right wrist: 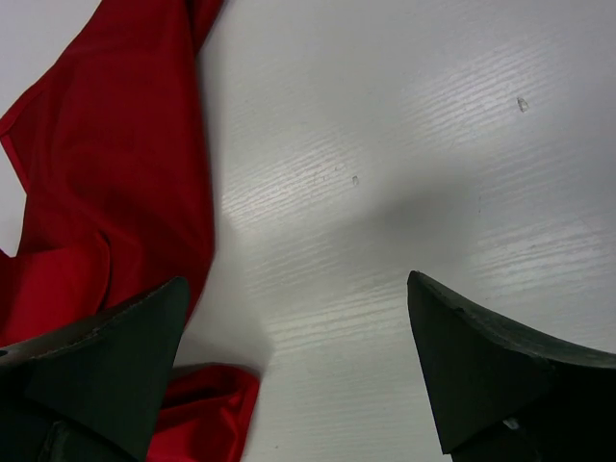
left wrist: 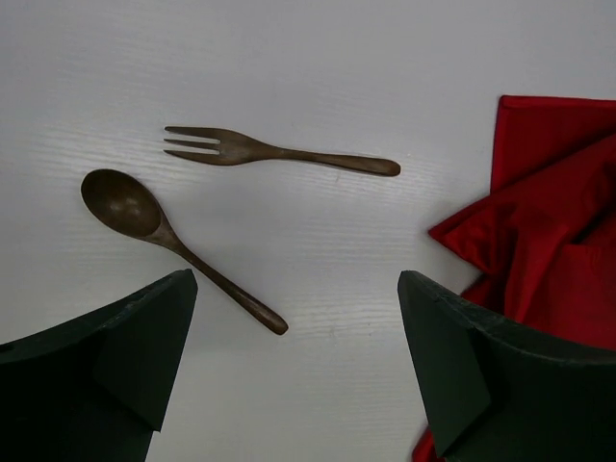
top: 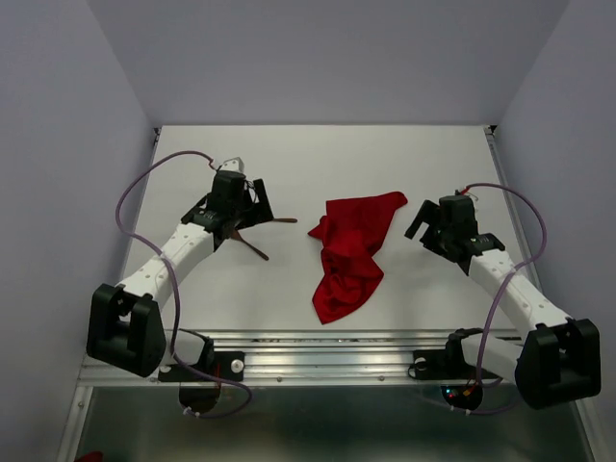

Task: Fold the napkin into a case and place the utensils inside
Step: Pick up the crumpled napkin from the center of the board.

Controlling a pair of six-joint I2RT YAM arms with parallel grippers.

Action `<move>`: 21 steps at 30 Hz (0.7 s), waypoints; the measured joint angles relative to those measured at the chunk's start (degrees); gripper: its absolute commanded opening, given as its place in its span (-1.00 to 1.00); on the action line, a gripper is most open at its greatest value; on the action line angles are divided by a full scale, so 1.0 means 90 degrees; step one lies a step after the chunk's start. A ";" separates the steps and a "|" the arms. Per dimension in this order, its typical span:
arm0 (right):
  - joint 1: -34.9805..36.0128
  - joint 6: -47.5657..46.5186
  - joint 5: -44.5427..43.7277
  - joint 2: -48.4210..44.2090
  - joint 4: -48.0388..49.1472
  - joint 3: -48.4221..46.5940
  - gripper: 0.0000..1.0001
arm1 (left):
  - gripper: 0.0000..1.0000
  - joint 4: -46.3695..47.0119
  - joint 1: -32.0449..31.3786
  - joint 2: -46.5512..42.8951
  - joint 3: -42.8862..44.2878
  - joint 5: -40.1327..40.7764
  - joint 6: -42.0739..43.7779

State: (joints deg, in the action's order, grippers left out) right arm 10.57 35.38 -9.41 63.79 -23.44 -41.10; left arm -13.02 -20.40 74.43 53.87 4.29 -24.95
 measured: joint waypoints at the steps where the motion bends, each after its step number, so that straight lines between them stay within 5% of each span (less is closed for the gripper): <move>1: 0.0000 0.0000 0.0000 0.0024 0.0002 0.0000 1.00 | 0.97 -0.0015 0.0000 0.0080 0.0005 -0.0017 0.0000; 11: 0.0000 -0.0034 0.0000 0.0056 0.0012 0.0000 1.00 | 0.80 -0.0155 -0.0085 0.0816 0.0459 -0.0777 0.0053; 21: 0.0000 -0.0056 0.0032 0.0126 -0.0019 0.0000 1.00 | 0.68 -0.0148 -0.0918 0.2067 0.1540 -0.1564 -0.0078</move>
State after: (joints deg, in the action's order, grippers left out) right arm 10.57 34.87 -9.13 64.93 -23.62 -41.10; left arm -14.35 -28.67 93.03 67.72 -9.78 -25.65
